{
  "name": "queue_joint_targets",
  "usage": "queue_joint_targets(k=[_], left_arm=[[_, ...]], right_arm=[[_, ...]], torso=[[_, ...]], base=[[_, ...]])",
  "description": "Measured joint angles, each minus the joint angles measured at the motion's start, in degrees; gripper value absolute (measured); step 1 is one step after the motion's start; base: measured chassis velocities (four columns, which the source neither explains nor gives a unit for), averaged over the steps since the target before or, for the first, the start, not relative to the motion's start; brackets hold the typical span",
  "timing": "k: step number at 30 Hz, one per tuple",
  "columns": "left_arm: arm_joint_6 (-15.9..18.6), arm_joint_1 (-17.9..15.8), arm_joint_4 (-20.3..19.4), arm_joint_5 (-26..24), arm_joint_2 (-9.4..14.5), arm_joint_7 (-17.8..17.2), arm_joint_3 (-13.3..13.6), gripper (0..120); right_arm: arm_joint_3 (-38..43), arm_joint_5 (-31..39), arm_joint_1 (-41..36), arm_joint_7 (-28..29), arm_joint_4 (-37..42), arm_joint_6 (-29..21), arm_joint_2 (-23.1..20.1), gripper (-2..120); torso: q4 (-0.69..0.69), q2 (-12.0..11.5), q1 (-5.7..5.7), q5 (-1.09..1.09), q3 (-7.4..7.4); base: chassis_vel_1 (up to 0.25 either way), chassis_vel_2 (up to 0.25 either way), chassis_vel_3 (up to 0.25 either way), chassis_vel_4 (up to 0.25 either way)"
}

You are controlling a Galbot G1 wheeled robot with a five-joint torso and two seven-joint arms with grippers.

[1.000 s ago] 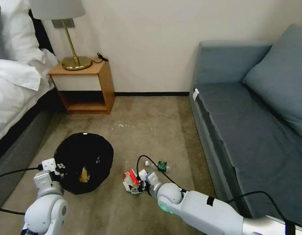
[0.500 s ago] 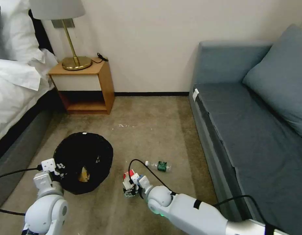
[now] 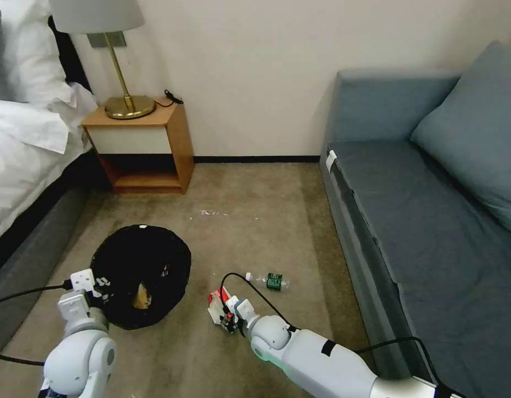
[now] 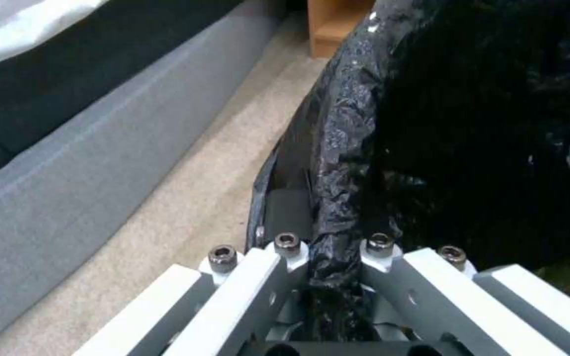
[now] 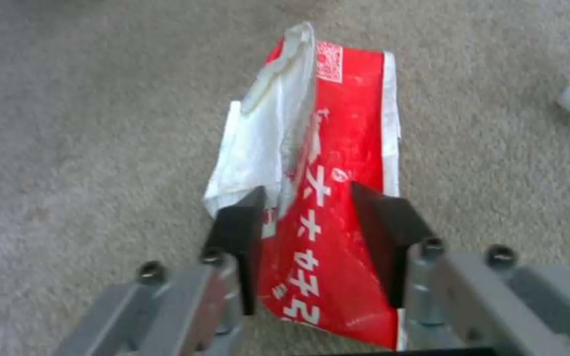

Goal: Pick up the trash bin, then pick up the garbage on the floor and place it into the trash bin.

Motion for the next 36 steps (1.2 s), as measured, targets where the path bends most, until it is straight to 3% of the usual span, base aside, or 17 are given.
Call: queue_joint_targets(k=[4, 9, 17, 21, 26, 30, 36], left_arm=[[0.1, 0.0, -0.2, 0.0, -0.3, 0.0, 0.2, 3], [0.2, 0.1, -0.2, 0.0, -0.3, 0.0, 0.2, 3], [0.2, -0.5, 0.6, -0.2, 0.2, 0.0, 0.6, 3], [0.1, -0.6, 1.0, -0.5, 0.4, 0.0, 0.8, 3], [-0.3, -0.4, 1.5, -0.6, 0.7, 0.0, 0.8, 3], [-0.4, -0.2, 1.5, -0.7, 0.9, 0.0, 0.8, 3], [-0.4, 0.4, 0.3, -0.9, 1.0, 0.0, 0.7, 3]], right_arm=[[0.8, -1.4, -0.6, 0.4, -0.9, 1.1, 0.9, 13], [1.4, -1.8, -1.0, 0.9, -0.8, 1.8, 1.0, 0], [8.4, 2.0, -5.4, 5.9, 9.6, -0.2, -1.2, 0], [13.7, 3.1, -7.6, 6.3, 17.5, -0.6, -4.5, 0], [20.0, 10.1, -7.7, 7.7, 25.6, -1.7, -6.8, 0], [21.0, 12.5, -6.6, 4.9, 28.1, 3.3, -7.0, 0], [15.5, 13.4, -4.5, -5.1, 28.0, 15.6, -5.7, 0]], torso=[[0.00, 0.0, 0.00, 0.01, 0.00], [0.00, 0.0, 0.00, 0.01, 0.00], [0.01, 0.0, 0.00, 0.01, 0.00], [-0.01, 0.0, 0.00, 0.02, 0.00], [-0.01, 0.0, 0.00, 0.01, 0.00], [0.00, 0.0, 0.00, 0.01, 0.00], [0.01, 0.0, 0.00, 0.01, 0.00]], base=[[0.000, 0.000, 0.000, 0.000], [0.000, 0.000, 0.000, 0.000], [0.000, 0.000, 0.000, 0.000], [0.000, 0.000, 0.000, 0.000], [0.000, 0.000, 0.000, 0.000], [0.000, 0.000, 0.000, 0.000], [0.000, 0.000, 0.000, 0.000]])
